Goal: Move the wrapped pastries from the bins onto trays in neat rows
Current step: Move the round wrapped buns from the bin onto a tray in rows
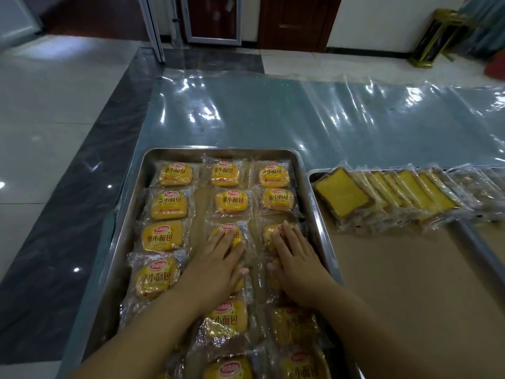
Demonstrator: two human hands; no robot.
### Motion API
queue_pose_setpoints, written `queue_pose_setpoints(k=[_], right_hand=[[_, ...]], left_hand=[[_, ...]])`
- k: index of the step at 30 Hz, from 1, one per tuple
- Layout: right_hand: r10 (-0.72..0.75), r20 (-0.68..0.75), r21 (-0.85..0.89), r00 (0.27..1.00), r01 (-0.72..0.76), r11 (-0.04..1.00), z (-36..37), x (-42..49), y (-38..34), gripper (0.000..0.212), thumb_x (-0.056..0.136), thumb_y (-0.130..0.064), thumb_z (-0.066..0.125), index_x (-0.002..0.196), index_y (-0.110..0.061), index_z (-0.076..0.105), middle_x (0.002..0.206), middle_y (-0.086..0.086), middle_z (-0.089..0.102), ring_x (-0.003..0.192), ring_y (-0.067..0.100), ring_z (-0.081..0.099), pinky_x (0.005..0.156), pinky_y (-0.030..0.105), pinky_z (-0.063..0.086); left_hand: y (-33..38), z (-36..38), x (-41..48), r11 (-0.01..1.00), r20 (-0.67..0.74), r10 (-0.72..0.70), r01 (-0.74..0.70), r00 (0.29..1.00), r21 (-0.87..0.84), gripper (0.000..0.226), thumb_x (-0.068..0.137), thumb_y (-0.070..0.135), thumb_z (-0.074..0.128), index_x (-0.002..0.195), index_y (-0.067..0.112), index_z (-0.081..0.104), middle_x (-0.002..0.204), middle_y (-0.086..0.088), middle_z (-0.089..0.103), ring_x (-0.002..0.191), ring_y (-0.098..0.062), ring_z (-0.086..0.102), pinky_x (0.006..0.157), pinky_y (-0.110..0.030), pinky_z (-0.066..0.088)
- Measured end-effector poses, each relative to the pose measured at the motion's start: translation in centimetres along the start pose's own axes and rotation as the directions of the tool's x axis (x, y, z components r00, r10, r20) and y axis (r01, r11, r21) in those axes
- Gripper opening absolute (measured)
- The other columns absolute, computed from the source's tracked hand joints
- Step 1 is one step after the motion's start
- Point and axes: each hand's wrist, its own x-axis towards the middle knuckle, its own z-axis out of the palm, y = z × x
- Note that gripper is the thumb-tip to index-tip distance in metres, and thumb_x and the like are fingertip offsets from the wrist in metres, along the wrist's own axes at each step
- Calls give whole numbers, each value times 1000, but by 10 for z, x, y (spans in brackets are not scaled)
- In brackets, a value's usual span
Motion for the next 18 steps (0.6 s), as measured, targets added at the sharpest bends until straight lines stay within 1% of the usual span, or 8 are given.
queue_pose_setpoints(k=[4, 6, 8, 11, 12, 14, 16, 18], right_hand=[[-32, 38, -22, 999, 33, 999, -5, 7, 3, 72, 95, -53, 28, 147, -26, -15, 152, 2, -32, 135, 19, -34, 109, 37, -15], [-40, 40, -24, 998, 41, 999, -4, 8, 3, 73, 95, -54, 28, 147, -26, -15, 152, 3, -31, 136, 20, -33, 111, 39, -13], [-30, 18, 5, 999, 30, 1000, -5, 6, 2, 72, 95, -54, 30, 148, -27, -11, 154, 2, -27, 137, 21, -31, 112, 39, -11], [-9, -111, 45, 994, 14, 999, -8, -6, -1, 71, 94, -51, 38, 150, -27, 1, 157, 0, -15, 141, 21, -22, 112, 35, -7], [-16, -159, 37, 987, 22, 999, -9, -13, -3, 69, 94, -49, 40, 150, -25, 7, 158, 1, -8, 143, 21, -17, 113, 35, -4], [-29, -223, 58, 974, 43, 997, -10, -29, -6, 64, 93, -43, 46, 148, -21, 21, 158, 2, 8, 144, 21, -5, 116, 37, 8], [-37, -270, 109, 962, 68, 992, -9, -48, -10, 58, 91, -39, 52, 143, -19, 34, 154, 3, 22, 143, 20, 6, 116, 40, 19], [-63, -284, 115, 957, 100, 988, -4, -66, -13, 56, 90, -41, 55, 139, -19, 38, 152, 2, 26, 143, 20, 9, 115, 39, 20]], left_hand=[[-4, 3, 4, 1000, 45, 3, -4, 999, 27, 64, 94, 57, 15, 148, 28, -6, 149, 6, -31, 133, -13, -33, 108, -31, -11], [-5, 4, 5, 1000, 55, 4, -6, 998, 29, 65, 94, 58, 16, 147, 29, -6, 150, 5, -29, 134, -14, -32, 109, -31, -11], [-4, 1, 4, 1000, 43, 2, -3, 999, 5, 63, 94, 57, 19, 148, 30, -2, 153, 5, -24, 137, -14, -28, 109, -30, -10], [3, -5, -3, 997, -61, -15, 10, 998, -78, 58, 95, 53, 27, 148, 31, 14, 157, 6, -9, 142, -14, -15, 110, -30, -5], [7, -7, -8, 994, -108, -27, 16, 994, -106, 57, 95, 51, 31, 146, 30, 22, 158, 6, -2, 143, -15, -10, 112, -32, 0], [16, -11, -20, 988, -176, -49, 21, 983, -154, 52, 94, 49, 38, 142, 29, 34, 156, 5, 13, 143, -16, 2, 114, -35, 10], [24, -12, -35, 980, -240, -66, 17, 968, -197, 47, 92, 48, 44, 136, 31, 42, 148, 7, 28, 138, -15, 14, 111, -36, 20], [30, -10, -52, 977, -282, -85, 25, 956, -210, 44, 90, 50, 45, 130, 33, 48, 141, 8, 35, 131, -13, 20, 107, -35, 25]])
